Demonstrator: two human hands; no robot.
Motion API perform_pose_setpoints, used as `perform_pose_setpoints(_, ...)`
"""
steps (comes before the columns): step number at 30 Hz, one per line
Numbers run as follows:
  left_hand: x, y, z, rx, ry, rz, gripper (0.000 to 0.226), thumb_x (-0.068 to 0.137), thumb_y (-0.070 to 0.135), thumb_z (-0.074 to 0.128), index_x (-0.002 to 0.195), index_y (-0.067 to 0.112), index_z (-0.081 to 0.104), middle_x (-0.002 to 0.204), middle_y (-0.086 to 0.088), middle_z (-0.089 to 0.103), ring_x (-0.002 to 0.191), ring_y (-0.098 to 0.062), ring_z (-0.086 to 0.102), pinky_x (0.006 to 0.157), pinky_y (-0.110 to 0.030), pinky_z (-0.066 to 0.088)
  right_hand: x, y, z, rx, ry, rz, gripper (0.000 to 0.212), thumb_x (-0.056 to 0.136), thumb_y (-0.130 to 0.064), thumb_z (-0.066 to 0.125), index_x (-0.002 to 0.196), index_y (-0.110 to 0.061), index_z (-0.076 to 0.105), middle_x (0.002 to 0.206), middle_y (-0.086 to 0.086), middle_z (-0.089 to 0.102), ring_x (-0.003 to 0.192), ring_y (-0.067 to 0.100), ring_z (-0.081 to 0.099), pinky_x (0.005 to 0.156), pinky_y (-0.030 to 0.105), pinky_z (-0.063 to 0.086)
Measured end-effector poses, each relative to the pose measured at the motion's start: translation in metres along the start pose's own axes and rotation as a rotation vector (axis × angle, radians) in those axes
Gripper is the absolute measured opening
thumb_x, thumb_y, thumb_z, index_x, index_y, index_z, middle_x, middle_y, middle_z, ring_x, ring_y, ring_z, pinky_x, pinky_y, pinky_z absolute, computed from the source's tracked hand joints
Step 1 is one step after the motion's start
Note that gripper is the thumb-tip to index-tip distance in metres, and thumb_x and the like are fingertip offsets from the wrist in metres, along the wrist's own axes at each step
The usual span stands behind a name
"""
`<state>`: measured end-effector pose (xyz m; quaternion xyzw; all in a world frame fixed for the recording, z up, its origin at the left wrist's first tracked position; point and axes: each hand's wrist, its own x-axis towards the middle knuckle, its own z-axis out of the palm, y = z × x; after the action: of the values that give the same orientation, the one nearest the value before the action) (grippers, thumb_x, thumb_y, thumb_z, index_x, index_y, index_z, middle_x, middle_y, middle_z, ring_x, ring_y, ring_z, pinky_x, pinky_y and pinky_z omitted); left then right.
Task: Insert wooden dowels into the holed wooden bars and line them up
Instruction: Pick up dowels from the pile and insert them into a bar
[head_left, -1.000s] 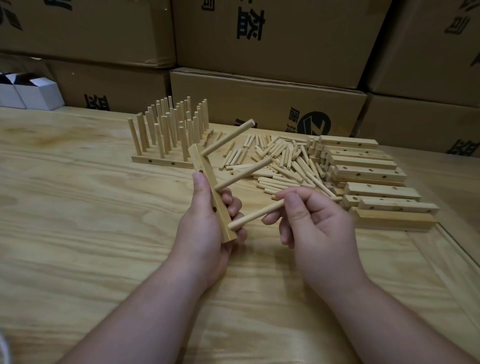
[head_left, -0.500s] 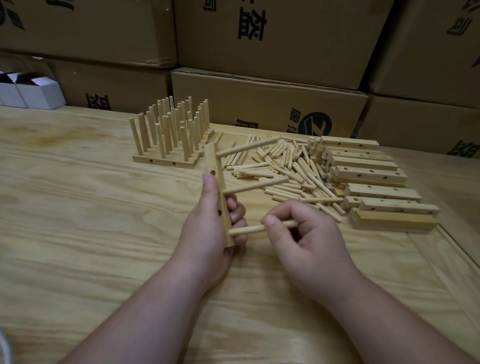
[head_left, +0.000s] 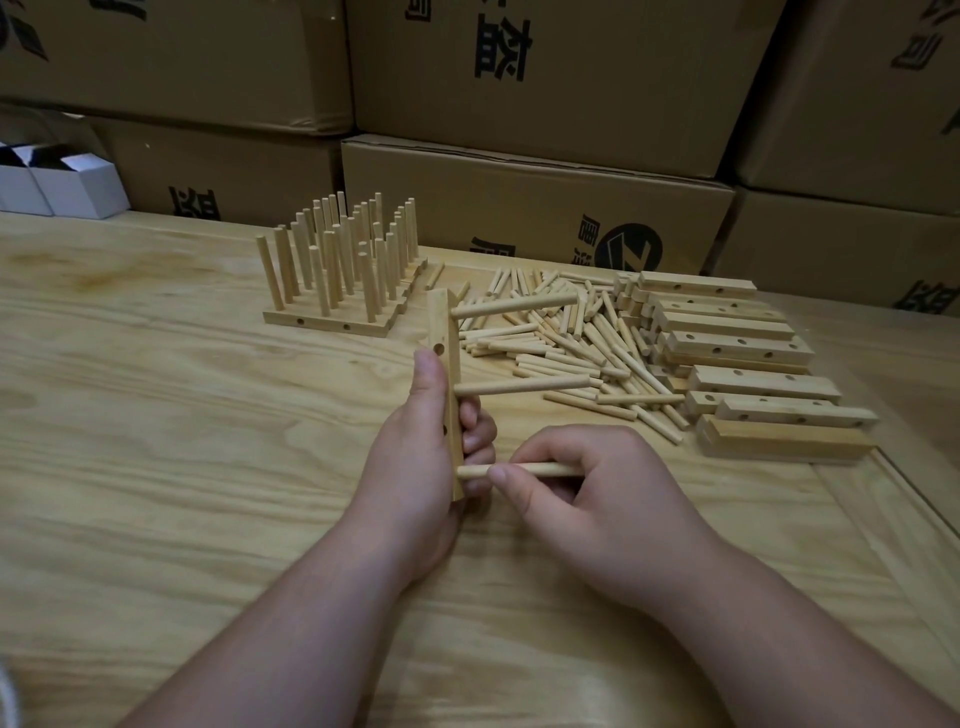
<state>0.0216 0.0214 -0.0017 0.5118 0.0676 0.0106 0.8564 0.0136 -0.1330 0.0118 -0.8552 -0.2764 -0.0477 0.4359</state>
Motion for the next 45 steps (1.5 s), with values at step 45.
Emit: perform_pose_setpoints(45,0.008,-0.002,0.000,-0.213,0.102,0.080,0.018,0.107,0.020,0.047,0.117,0.014,0.061,0.084,-0.003,0.074,0.086,-0.023,0.074,0.077,-0.042,0.062,0.009,0.021,0.001,0.291,0.355,0.330,0.012,0.082,-0.028,0.080,0.090,-0.029,0.072,0.084,-0.006,0.074,0.078,0.028,0.071,0.061,0.042,0.061)
